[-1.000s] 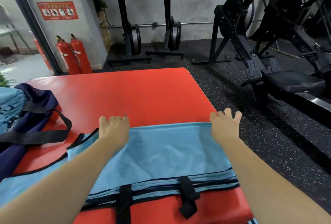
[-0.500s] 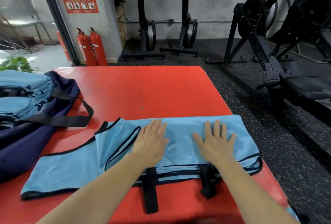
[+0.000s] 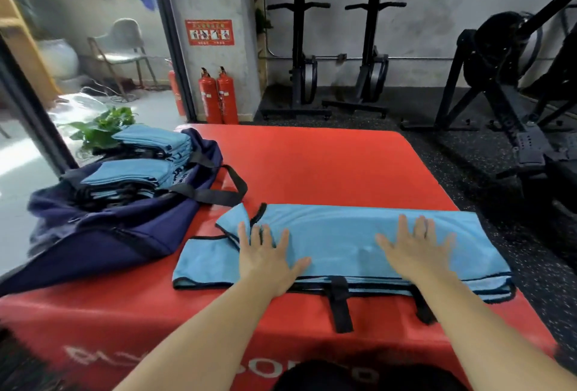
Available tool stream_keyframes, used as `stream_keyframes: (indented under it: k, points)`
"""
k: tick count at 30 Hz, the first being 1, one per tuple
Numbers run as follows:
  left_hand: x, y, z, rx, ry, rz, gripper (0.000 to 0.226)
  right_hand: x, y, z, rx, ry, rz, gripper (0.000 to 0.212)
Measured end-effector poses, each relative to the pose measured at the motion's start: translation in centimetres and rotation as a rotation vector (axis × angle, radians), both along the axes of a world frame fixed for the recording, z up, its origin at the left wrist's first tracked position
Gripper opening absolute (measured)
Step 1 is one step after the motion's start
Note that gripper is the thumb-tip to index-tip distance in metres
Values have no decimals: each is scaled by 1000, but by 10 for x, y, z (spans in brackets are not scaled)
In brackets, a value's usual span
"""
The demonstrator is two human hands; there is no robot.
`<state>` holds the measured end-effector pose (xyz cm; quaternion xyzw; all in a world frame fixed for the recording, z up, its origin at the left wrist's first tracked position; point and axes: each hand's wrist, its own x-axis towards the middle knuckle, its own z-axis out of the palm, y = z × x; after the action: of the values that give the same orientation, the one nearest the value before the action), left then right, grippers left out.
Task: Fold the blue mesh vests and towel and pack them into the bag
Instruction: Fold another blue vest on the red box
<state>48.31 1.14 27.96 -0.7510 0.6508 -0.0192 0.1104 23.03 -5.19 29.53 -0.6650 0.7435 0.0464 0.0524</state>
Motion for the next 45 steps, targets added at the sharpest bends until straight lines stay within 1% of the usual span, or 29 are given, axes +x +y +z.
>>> stream_keyframes:
  k: [3,6,8,11,13,14,16,18,20,21,22,24,25,28,30,31,32,33,34,35,36,37,38,40,42,44,45]
  points:
    - [8,12,6,5,-49,53,86,61,15,12,5,-18,209,73]
    - [25,27,13,-43,-84,112,80,109,33,15,41,-3,338,73]
    - [43,36,19,-139,-49,116,67,134,47,16,44,1,404,71]
    - [85,38,27,-316,78,172,38,166,64,13,50,-40,517,67]
    - [114,32,31,-330,186,226,30,181,72,9,114,-81,529,65]
    - [124,28,34,-294,241,252,31,186,75,6,147,-104,516,64]
    - [135,19,39,-162,327,303,36,191,79,-1,187,-143,487,62]
    - [140,10,41,-44,324,278,36,191,81,-5,179,-155,476,60]
    - [149,5,40,-10,343,234,42,191,80,-7,167,-155,474,58]
    - [154,3,38,-15,363,209,42,191,79,-7,171,-154,472,58]
    - [158,2,38,-32,370,177,36,192,78,-6,180,-153,468,57]
    - [164,0,38,-75,372,116,14,194,76,-3,197,-153,458,57]
    - [165,1,39,-103,374,94,15,195,75,-2,200,-154,452,56]
    - [171,-1,42,-217,406,36,30,197,73,2,207,-162,440,56]
    - [170,0,42,-321,584,30,39,198,72,3,224,-170,433,57]
    - [169,0,45,-370,725,55,40,199,71,4,232,-178,429,58]
    - [168,1,50,-414,876,111,37,199,71,5,239,-186,425,59]
    - [168,1,54,-435,959,175,32,200,71,6,244,-194,417,60]
    - [166,4,60,-398,1043,222,25,200,71,7,247,-203,408,61]
    - [167,5,61,-320,1114,289,17,201,71,8,251,-211,399,64]
    - [168,9,61,-202,1058,349,7,201,71,9,257,-219,393,66]
    - [171,14,57,-139,948,356,3,201,71,10,260,-223,391,70]
    - [177,16,47,-110,752,345,7,201,72,11,263,-219,394,73]
    - [183,25,30,-164,653,292,20,201,76,11,262,-183,409,82]
    - [181,33,22,-240,645,288,21,202,79,8,256,-137,423,89]
    - [175,38,21,-188,615,287,43,202,82,5,252,-104,437,93]
    - [172,40,23,-171,556,270,47,201,84,3,252,-95,444,92]
